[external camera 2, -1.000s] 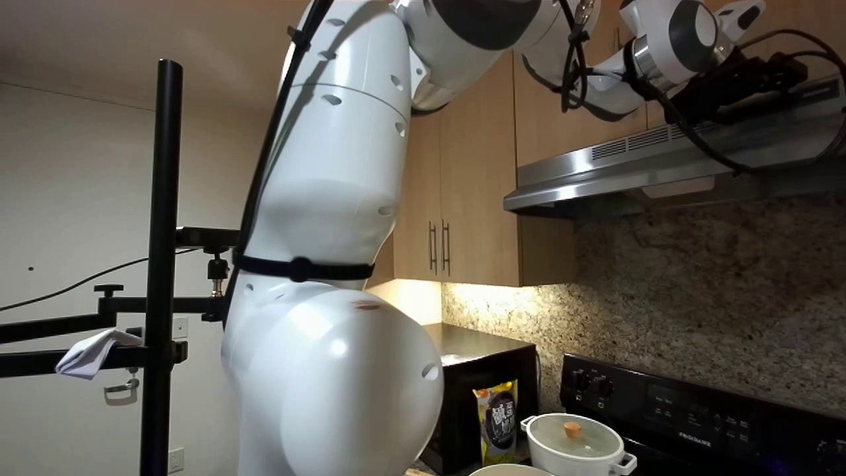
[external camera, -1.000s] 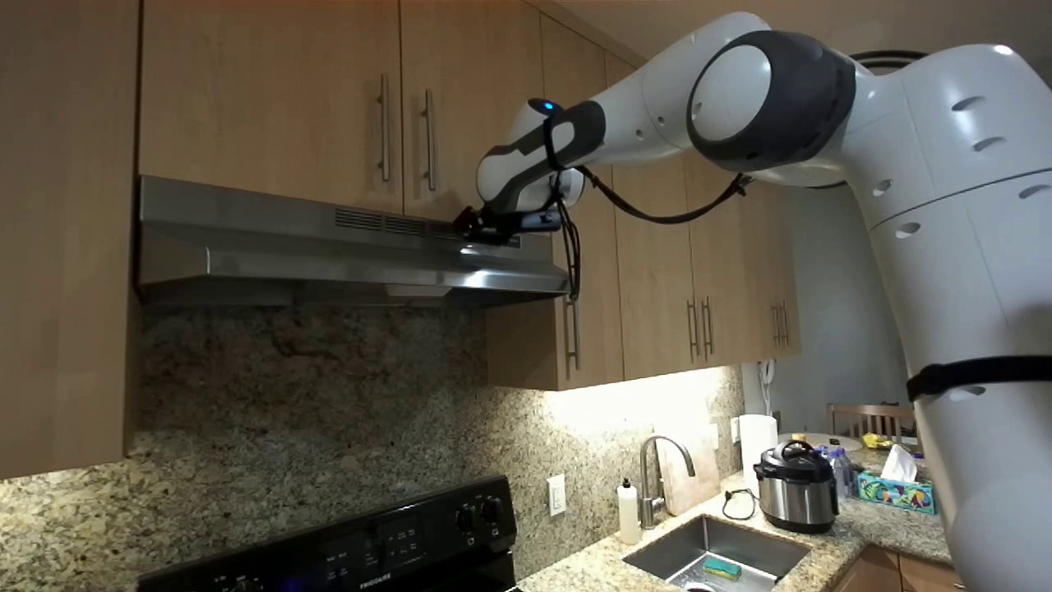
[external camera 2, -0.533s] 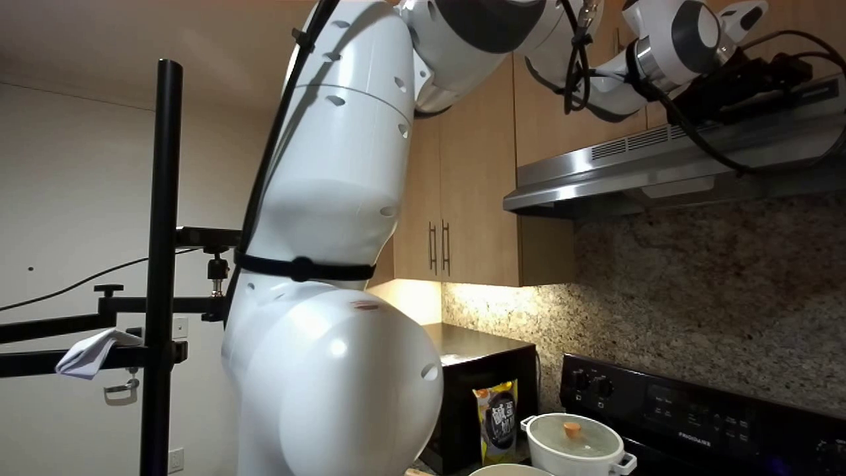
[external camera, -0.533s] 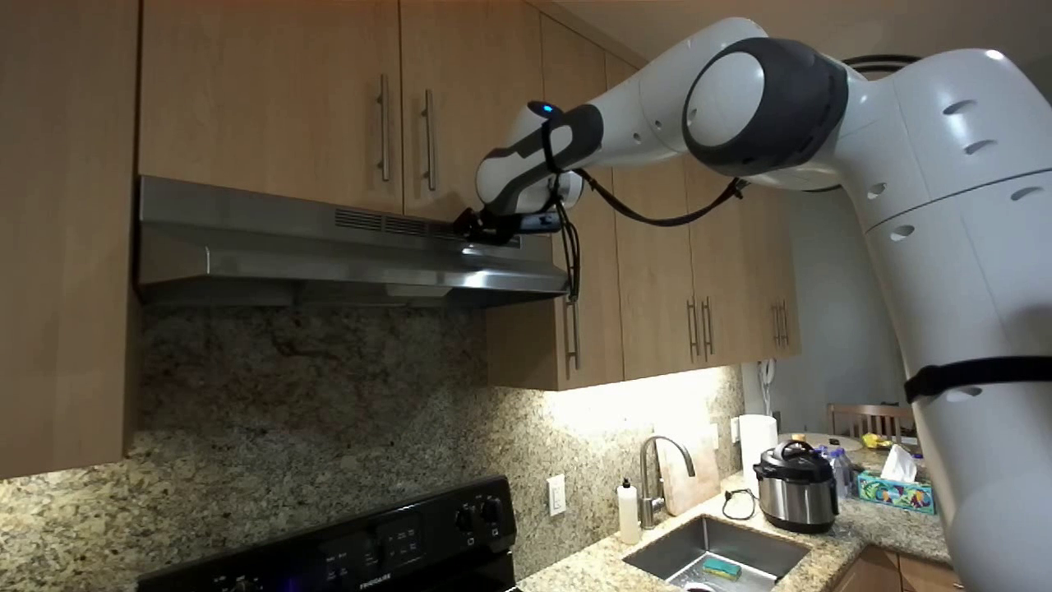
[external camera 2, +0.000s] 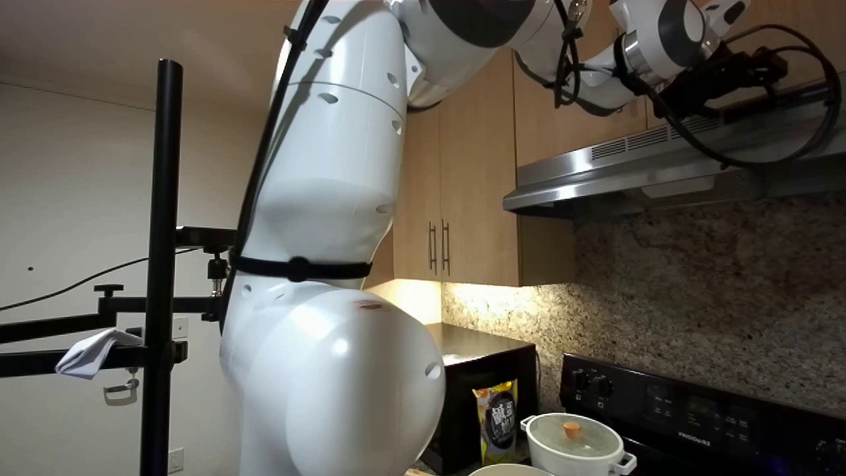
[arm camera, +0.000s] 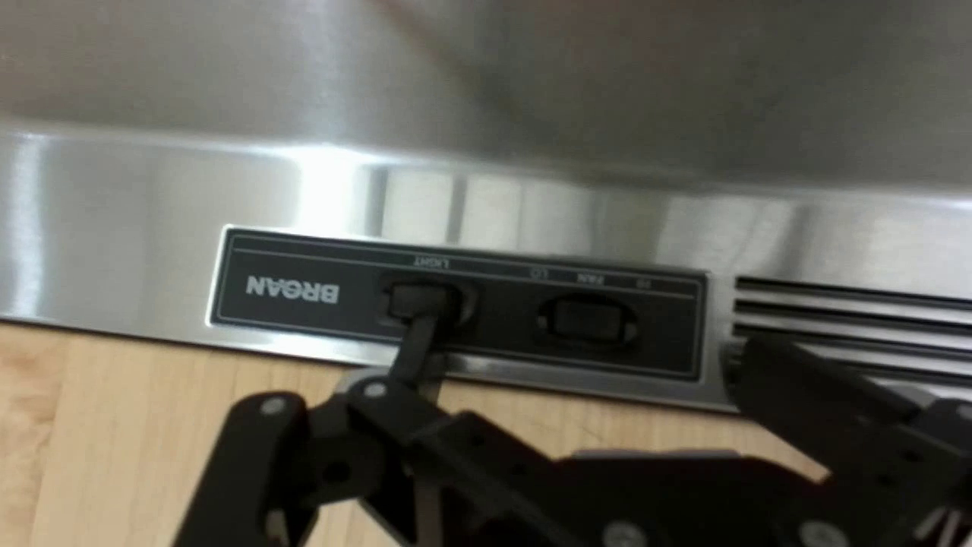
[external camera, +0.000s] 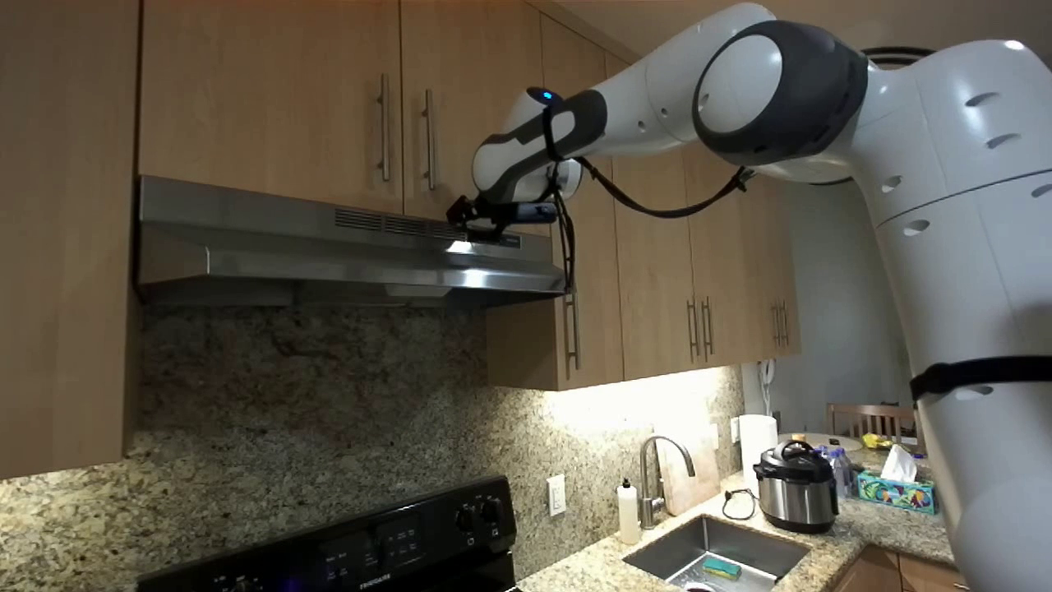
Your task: Turn off the light
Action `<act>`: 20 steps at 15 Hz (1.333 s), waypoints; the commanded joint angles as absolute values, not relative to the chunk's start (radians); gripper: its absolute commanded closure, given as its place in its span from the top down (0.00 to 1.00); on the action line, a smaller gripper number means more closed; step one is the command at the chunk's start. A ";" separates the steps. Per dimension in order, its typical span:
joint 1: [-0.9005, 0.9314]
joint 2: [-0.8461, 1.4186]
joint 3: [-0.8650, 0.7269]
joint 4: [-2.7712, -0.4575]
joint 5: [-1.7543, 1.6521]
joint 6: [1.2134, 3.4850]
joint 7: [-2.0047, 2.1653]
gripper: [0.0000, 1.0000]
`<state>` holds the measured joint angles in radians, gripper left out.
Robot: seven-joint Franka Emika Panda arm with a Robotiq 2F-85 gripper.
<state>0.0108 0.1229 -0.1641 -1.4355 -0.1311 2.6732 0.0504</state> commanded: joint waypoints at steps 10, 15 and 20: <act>0.069 -0.278 -0.073 -1.807 0.203 2.538 -0.227 1.00; 0.042 -0.449 -0.082 -1.930 0.157 2.300 -0.175 1.00; 0.026 -0.514 -0.093 -2.034 0.146 2.021 -0.159 1.00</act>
